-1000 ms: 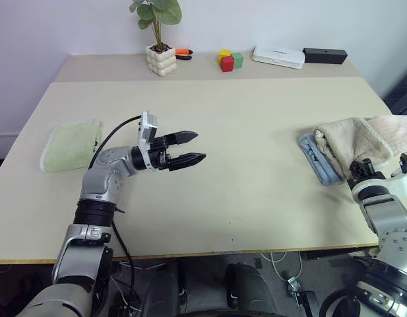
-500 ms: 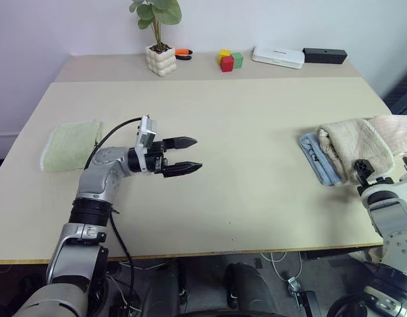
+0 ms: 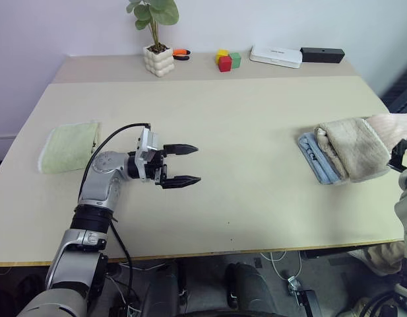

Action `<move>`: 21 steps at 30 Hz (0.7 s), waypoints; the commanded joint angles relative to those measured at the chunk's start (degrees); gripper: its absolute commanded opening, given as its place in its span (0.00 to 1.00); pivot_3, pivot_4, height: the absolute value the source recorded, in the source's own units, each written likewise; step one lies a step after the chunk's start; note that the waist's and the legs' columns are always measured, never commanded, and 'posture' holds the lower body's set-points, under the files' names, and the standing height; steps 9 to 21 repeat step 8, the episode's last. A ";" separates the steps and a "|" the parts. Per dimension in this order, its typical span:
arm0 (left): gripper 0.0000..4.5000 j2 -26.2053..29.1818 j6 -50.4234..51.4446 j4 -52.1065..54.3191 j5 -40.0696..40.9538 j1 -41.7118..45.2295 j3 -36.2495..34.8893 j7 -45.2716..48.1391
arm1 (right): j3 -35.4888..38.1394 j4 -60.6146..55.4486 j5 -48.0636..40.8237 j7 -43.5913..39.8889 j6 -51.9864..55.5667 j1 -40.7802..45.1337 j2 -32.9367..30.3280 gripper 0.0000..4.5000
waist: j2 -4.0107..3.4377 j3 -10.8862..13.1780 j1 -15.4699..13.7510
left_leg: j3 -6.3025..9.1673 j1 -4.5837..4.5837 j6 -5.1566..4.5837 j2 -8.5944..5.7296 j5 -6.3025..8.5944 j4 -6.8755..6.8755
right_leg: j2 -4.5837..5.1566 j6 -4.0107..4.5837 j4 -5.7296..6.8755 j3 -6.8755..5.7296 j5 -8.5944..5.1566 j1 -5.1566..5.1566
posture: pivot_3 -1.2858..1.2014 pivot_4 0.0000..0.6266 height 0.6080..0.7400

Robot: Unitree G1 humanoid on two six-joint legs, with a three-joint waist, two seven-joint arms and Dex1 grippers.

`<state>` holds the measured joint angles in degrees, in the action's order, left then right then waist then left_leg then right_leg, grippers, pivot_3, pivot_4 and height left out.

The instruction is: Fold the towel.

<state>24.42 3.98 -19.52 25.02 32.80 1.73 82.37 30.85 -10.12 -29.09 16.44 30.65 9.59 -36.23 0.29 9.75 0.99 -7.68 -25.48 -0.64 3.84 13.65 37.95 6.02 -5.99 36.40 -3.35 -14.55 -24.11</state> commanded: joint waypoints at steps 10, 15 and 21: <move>1.00 2.69 4.50 10.04 3.49 -5.60 -3.54 -4.81 | -13.46 -1.91 3.77 -19.10 -6.98 13.27 1.61 1.00 | 0.00 0.00 -0.39 | -0.01 -0.04 0.00 0.01 0.00 0.03 | 0.00 0.00 0.00 0.02 0.00 -0.02 | 0.52 0.24 0.96; 1.00 2.69 4.50 10.04 3.49 -5.60 -3.54 -4.81 | -13.46 -1.91 3.77 -19.10 -6.98 13.27 1.61 1.00 | 0.00 0.00 -0.39 | -0.01 -0.04 0.00 0.01 0.00 0.03 | 0.00 0.00 0.00 0.02 0.00 -0.02 | 0.52 0.24 0.96; 1.00 2.69 4.50 10.04 3.49 -5.60 -3.54 -4.81 | -13.46 -1.91 3.77 -19.10 -6.98 13.27 1.61 1.00 | 0.00 0.00 -0.39 | -0.01 -0.04 0.00 0.01 0.00 0.03 | 0.00 0.00 0.00 0.02 0.00 -0.02 | 0.52 0.24 0.96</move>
